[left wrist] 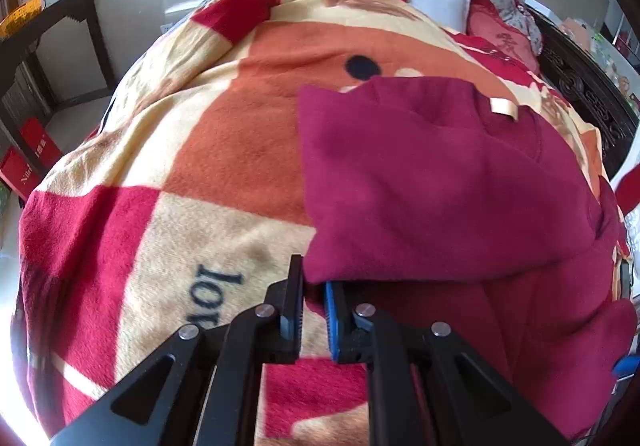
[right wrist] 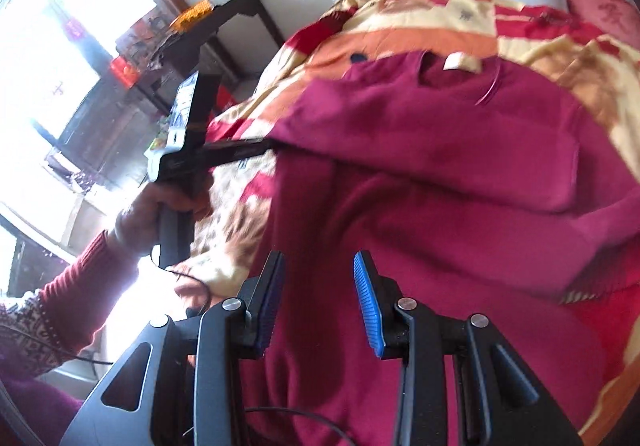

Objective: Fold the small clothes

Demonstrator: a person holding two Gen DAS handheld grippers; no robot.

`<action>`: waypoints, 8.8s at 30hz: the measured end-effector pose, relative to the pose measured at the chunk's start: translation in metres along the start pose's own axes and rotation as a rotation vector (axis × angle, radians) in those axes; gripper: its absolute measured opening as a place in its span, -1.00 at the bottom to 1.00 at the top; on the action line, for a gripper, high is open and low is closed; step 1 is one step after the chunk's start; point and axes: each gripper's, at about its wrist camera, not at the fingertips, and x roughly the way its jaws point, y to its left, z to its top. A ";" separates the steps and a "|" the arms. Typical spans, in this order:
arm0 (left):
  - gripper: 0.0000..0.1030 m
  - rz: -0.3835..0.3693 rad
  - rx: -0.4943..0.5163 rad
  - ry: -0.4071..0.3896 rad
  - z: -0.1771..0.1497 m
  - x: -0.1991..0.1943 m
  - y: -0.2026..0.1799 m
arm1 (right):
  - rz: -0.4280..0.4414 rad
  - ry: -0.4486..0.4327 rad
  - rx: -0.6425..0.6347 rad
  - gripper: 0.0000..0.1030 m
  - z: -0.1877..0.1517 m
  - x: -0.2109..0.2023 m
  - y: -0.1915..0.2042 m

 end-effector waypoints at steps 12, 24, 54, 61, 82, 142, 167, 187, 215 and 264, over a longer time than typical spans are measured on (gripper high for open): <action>0.23 0.011 0.013 -0.053 -0.024 -0.048 -0.021 | -0.301 -0.137 0.287 -0.68 -0.031 -0.062 -0.116; 0.41 -0.006 0.089 -0.100 -0.003 -0.045 -0.095 | -0.518 -0.298 0.680 -0.64 0.026 -0.143 -0.303; 0.45 0.022 -0.006 -0.043 0.014 -0.006 -0.100 | -0.216 -0.364 0.131 -1.00 0.079 -0.096 -0.152; 0.59 -0.034 -0.018 -0.060 0.023 -0.011 -0.110 | -0.184 -0.090 0.114 -0.80 0.043 -0.014 -0.139; -0.99 -0.028 -0.003 -0.111 0.076 0.000 -0.125 | -0.337 -0.247 0.439 -0.43 0.000 -0.103 -0.232; -0.78 -0.022 -0.092 -0.051 0.019 0.017 -0.078 | -0.419 -0.203 0.376 -0.66 0.053 -0.061 -0.230; 0.33 -0.103 -0.123 0.005 -0.037 -0.049 -0.031 | -0.448 -0.122 0.373 -1.00 0.046 -0.027 -0.228; 0.44 -0.238 -0.071 0.176 -0.186 -0.114 -0.050 | -0.150 -0.137 0.227 -0.11 -0.092 -0.144 -0.125; -0.89 -0.246 -0.032 0.103 -0.199 -0.168 -0.040 | 0.001 -0.160 0.094 -1.00 -0.144 -0.144 -0.058; -0.87 -0.234 -0.175 -0.124 0.006 -0.095 -0.021 | -0.040 -0.380 0.260 -1.00 0.005 -0.108 -0.131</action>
